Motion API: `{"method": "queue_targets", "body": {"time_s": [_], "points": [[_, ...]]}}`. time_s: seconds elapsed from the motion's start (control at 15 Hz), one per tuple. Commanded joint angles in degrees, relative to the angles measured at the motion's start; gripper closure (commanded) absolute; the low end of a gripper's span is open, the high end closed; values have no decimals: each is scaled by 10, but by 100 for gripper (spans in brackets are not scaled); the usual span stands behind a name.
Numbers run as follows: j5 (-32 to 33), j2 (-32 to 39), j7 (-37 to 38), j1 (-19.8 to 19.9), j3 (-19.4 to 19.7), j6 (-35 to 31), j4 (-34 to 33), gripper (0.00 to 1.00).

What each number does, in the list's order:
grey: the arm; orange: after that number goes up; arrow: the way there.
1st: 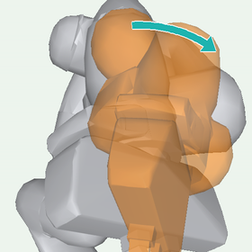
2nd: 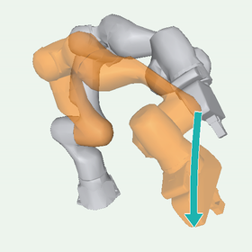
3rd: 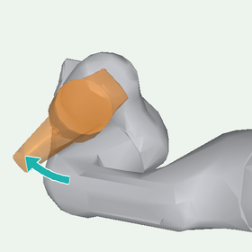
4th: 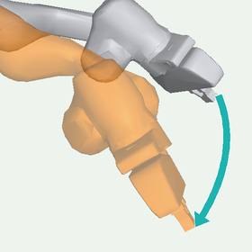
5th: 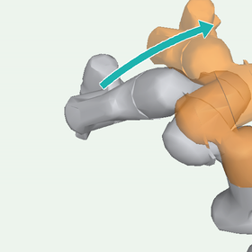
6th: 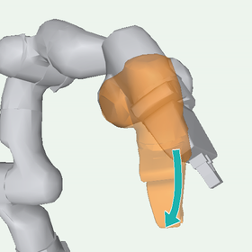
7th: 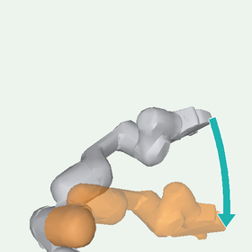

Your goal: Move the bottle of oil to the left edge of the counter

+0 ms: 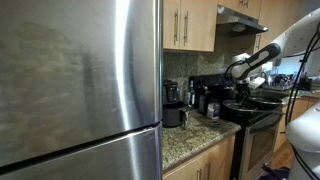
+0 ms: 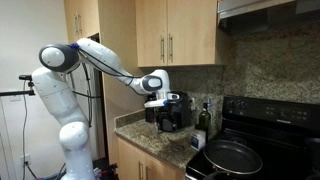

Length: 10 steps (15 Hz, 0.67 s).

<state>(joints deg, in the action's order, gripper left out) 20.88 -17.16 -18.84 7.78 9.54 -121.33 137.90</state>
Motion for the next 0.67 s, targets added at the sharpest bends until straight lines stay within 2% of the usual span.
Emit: {"method": "queue_targets", "body": {"time_s": [0.0,0.2,0.33,0.47,0.53,0.6], "points": [[0,0,0,0,-1,1,-1,0],[-12,21,10,-2,3,-60,-27,0],[-37,35,28,-1,4,-74,-60,0],[-68,43,19,-6,5,-49,-96,0],[-79,29,-4,-10,5,-38,-94,0],[-58,22,19,-1,0,-60,-71,0]]}}
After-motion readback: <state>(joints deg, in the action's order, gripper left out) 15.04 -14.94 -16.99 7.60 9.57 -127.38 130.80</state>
